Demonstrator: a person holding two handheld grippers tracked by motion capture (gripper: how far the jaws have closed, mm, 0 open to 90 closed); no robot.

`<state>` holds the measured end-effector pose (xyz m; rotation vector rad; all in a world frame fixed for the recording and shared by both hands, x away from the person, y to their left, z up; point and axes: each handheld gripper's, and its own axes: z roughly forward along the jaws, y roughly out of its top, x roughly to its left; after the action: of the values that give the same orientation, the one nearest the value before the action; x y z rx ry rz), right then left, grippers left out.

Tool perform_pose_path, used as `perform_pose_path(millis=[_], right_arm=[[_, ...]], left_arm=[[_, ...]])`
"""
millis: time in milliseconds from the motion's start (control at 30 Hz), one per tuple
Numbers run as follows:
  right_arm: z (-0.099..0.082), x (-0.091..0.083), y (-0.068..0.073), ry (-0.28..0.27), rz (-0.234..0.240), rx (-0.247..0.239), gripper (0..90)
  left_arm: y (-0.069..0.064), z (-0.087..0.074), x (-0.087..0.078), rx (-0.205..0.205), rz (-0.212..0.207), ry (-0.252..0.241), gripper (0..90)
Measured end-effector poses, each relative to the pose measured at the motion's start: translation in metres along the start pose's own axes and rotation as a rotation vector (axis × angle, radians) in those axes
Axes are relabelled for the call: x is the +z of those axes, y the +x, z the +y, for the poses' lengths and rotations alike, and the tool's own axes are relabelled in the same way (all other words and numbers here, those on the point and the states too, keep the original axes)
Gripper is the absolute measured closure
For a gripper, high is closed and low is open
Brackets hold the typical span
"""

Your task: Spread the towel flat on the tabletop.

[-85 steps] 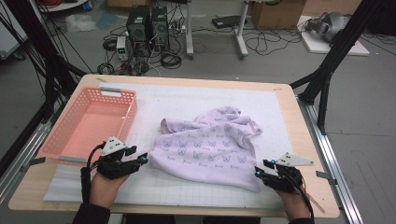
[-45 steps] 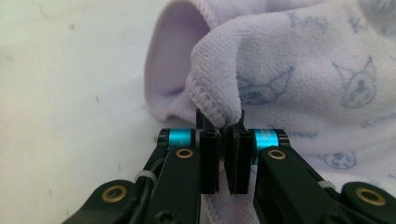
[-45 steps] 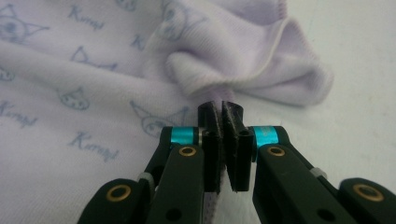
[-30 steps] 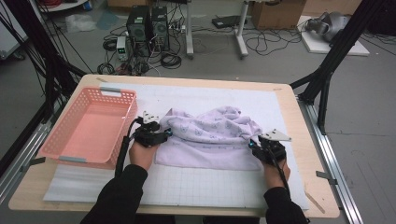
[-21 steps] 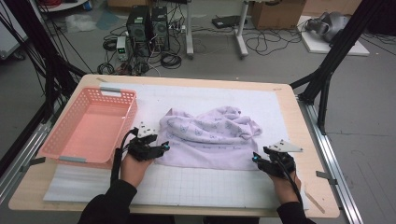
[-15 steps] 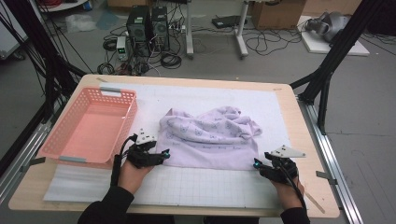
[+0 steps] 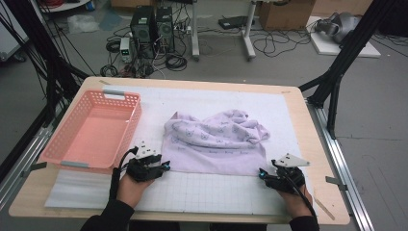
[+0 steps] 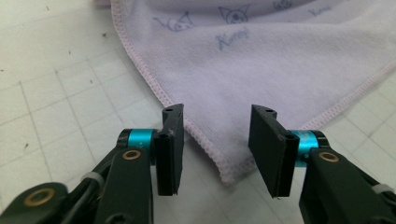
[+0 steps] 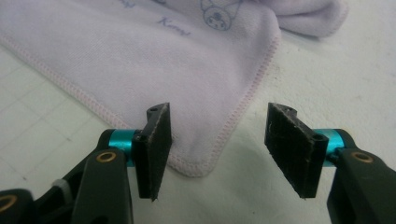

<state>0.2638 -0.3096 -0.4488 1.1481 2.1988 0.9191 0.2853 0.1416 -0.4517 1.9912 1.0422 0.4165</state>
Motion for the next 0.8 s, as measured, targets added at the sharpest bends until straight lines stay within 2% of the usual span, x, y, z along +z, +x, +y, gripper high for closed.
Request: perform_pose_path(millis=[67,133,200,267,300,367,433,500,567,633,733,800], right_arm=[[0.000,0.000,0.000,0.001,0.020,0.001,42.6],[-0.001,-0.001,-0.001,0.006,0.043,0.036,42.9],[-0.001,-0.002,-0.001,0.014,0.061,0.070,49.6],[-0.001,-0.002,-0.001,0.012,0.086,0.092,57.6],[-0.002,-0.002,-0.001,0.010,0.088,0.104,58.7],[-0.001,-0.002,-0.001,0.013,0.095,0.126,63.6],[-0.002,-0.002,-0.002,0.010,0.109,0.125,73.3],[-0.001,-0.002,-0.001,0.013,0.141,0.131,84.2],[-0.001,-0.002,0.001,0.017,0.147,0.130,85.4],[0.000,-0.003,0.000,0.022,0.155,0.137,85.8],[-0.001,-0.006,0.000,0.037,0.172,0.140,85.8],[-0.002,-0.009,0.002,0.046,0.174,0.122,85.9]], left_arm=[[-0.001,0.000,0.000,0.011,0.011,0.000,60.5],[-0.001,0.000,0.000,0.011,0.013,-0.001,65.1],[-0.002,0.000,0.000,0.017,0.010,-0.002,70.9],[-0.005,0.000,0.001,0.019,-0.005,0.002,81.3],[-0.007,0.000,0.001,0.029,0.001,0.001,84.5],[-0.007,0.000,0.001,0.026,0.001,0.003,85.6],[-0.005,0.000,0.001,0.004,-0.015,0.002,85.9],[-0.005,0.000,0.000,0.002,-0.013,0.003,86.1],[-0.006,-0.001,-0.001,-0.007,-0.018,0.002,86.1],[-0.006,-0.002,-0.003,-0.034,-0.038,0.002,86.1],[-0.006,-0.006,-0.009,-0.048,-0.063,0.017,86.2],[-0.006,-0.008,-0.014,-0.067,-0.086,0.023,86.2]])
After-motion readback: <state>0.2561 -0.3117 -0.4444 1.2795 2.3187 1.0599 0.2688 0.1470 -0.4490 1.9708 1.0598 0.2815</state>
